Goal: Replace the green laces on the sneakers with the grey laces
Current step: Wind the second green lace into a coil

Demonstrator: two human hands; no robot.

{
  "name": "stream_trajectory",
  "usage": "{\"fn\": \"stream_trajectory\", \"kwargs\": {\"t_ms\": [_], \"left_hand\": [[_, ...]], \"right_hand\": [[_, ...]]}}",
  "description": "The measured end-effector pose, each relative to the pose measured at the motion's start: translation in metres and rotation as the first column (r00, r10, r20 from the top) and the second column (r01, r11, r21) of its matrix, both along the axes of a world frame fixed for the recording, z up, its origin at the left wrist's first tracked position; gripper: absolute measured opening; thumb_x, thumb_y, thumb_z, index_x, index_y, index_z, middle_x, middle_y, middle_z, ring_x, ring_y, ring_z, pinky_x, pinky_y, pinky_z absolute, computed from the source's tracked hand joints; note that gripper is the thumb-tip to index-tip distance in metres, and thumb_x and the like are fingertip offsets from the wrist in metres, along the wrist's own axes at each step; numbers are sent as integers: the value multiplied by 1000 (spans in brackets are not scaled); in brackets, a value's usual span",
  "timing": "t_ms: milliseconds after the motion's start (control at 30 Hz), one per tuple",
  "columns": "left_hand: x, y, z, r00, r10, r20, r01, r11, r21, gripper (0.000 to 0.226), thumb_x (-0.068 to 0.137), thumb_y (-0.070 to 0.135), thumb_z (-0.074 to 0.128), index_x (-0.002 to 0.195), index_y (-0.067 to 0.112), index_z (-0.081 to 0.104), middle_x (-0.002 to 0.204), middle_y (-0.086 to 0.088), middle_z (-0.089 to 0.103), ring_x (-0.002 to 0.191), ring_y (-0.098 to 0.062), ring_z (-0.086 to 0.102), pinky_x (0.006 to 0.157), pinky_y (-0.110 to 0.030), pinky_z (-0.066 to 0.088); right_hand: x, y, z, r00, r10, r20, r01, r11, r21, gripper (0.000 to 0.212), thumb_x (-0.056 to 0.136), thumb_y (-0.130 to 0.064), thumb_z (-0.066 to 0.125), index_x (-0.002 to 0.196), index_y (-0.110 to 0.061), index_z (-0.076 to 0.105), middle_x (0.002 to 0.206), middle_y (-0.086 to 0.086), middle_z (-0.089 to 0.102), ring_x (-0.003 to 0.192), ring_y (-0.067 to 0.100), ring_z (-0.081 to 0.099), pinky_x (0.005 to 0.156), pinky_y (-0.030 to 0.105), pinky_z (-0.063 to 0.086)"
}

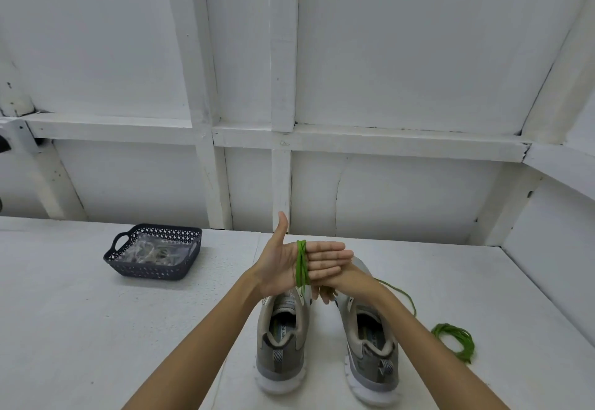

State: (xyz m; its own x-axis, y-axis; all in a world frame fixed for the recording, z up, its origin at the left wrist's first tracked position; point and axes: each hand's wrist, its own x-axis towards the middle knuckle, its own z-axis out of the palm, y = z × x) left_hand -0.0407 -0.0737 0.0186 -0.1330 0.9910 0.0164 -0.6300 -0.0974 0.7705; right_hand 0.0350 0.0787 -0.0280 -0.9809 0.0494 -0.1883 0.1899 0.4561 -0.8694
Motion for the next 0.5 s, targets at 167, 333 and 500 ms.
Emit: {"fn": "stream_trajectory", "kwargs": {"t_ms": [167, 333, 500], "left_hand": [[-4, 1, -3, 999, 38, -19, -38, 999, 31, 114, 82, 84, 10, 139, -9, 41, 146, -28, 39, 139, -35, 36, 117, -41, 28], [-10, 3, -8, 993, 102, -58, -102, 995, -5, 110, 83, 81, 11, 140, -8, 39, 145, -26, 41, 138, -33, 38, 118, -42, 24], [-16, 0, -14, 980, 136, -144, -153, 981, -116, 110, 82, 84, 11, 135, -4, 50, 134, -24, 54, 123, -34, 54, 107, -40, 42]], "right_hand": [[26, -12, 25, 975, 222, 26, -221, 975, -34, 14, 92, -25, 66, 94, -17, 78, 85, 14, 73, 68, 21, 67, 70, 26, 54], [35, -17, 54, 910, 398, 116, -405, 913, 47, 26, 94, -23, 63, 117, -13, 70, 89, 16, 71, 73, 20, 67, 82, 34, 53], [33, -14, 105, 910, 411, 53, -414, 899, 143, 9, 93, -20, 65, 89, -16, 72, 75, 10, 67, 62, 17, 60, 66, 27, 51]]}}
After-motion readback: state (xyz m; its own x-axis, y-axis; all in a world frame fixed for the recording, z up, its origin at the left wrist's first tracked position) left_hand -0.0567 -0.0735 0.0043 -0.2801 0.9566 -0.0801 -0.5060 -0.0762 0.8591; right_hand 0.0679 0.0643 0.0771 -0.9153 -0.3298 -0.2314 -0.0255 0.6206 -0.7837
